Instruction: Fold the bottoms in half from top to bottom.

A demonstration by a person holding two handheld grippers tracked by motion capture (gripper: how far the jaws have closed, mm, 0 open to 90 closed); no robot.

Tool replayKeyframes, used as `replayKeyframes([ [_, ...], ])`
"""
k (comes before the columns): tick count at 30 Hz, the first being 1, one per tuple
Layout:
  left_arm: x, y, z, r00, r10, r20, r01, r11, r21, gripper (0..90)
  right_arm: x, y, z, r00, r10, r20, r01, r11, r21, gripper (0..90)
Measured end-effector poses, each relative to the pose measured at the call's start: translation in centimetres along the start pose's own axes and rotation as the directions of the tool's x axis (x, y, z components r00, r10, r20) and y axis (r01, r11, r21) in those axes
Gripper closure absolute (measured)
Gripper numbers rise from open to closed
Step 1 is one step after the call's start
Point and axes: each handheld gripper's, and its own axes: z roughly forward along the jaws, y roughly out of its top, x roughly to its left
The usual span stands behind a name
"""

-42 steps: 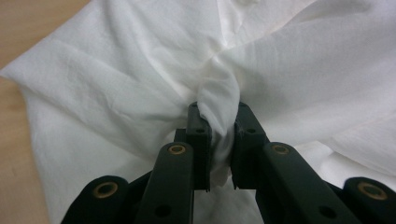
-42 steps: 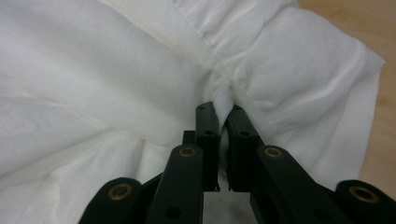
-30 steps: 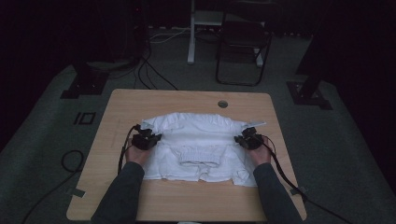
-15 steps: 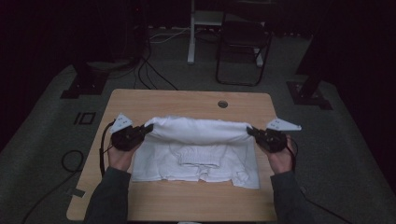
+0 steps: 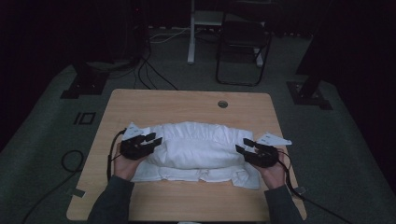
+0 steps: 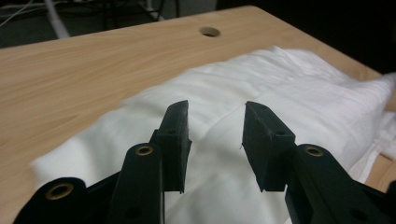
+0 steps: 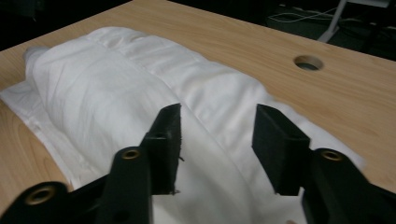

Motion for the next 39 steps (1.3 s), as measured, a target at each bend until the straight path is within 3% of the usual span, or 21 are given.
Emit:
replayKeyframes([
  [3,-1.4,-0.5,2.5,0.9992,0.037,0.015,-0.038,0.9974,0.061,62.4,0.9,0.0,2.6,0.9997,-0.026,0.000,0.026,0.999,0.046,57.9],
  [6,-2.3,-2.0,4.7,0.9982,0.053,0.025,-0.056,0.9891,0.136,64.0,1.4,-0.9,4.8,0.9999,-0.014,0.003,0.013,0.992,0.122,58.5],
  [11,-3.0,-5.2,5.5,0.9962,0.085,0.016,-0.087,0.9730,0.214,64.9,2.2,-3.4,5.4,0.9999,-0.007,-0.012,0.009,0.984,0.180,58.9],
  [13,-3.0,-6.1,5.2,0.9960,0.089,0.012,-0.089,0.9722,0.217,65.2,2.3,-4.5,5.2,0.9999,0.006,-0.013,-0.003,0.980,0.198,58.6],
  [18,-2.4,-7.8,3.7,0.9974,0.071,-0.013,-0.068,0.9796,0.189,65.2,2.0,-6.2,4.7,0.9983,0.056,0.018,-0.058,0.974,0.218,60.0],
  [20,-2.1,-8.2,3.3,0.9961,0.077,-0.042,-0.068,0.9802,0.186,65.2,1.8,-6.7,4.8,0.9975,0.065,0.029,-0.070,0.971,0.228,60.7],
  [23,-1.4,-8.7,2.8,0.9969,0.043,-0.066,-0.032,0.9864,0.161,65.0,1.7,-7.1,5.1,0.9964,0.078,0.035,-0.084,0.970,0.228,61.2],
  [27,-1.0,-8.9,2.6,0.9945,0.025,-0.102,-0.007,0.9844,0.176,65.2,1.9,-7.3,5.5,0.9962,0.078,0.039,-0.084,0.971,0.222,61.3],
  [28,-1.1,-9.0,2.6,0.9916,0.039,-0.123,-0.015,0.9822,0.187,70.5,1.9,-7.3,5.5,0.9966,0.073,0.040,-0.080,0.972,0.222,61.5],
  [30,-0.8,-9.3,2.2,0.9937,-0.009,-0.112,0.030,0.9823,0.185,71.2,2.0,-7.4,5.5,0.9967,0.070,0.041,-0.077,0.972,0.221,61.5],
  [35,-1.0,-9.5,1.9,0.9924,-0.031,-0.119,0.052,0.9824,0.180,71.6,2.0,-7.4,5.5,0.9974,0.062,0.037,-0.069,0.973,0.221,61.5],
  [39,-0.5,-9.5,1.4,0.9921,-0.074,-0.101,0.088,0.9868,0.136,68.0,2.0,-7.4,5.5,0.9976,0.059,0.037,-0.065,0.974,0.219,61.4],
])
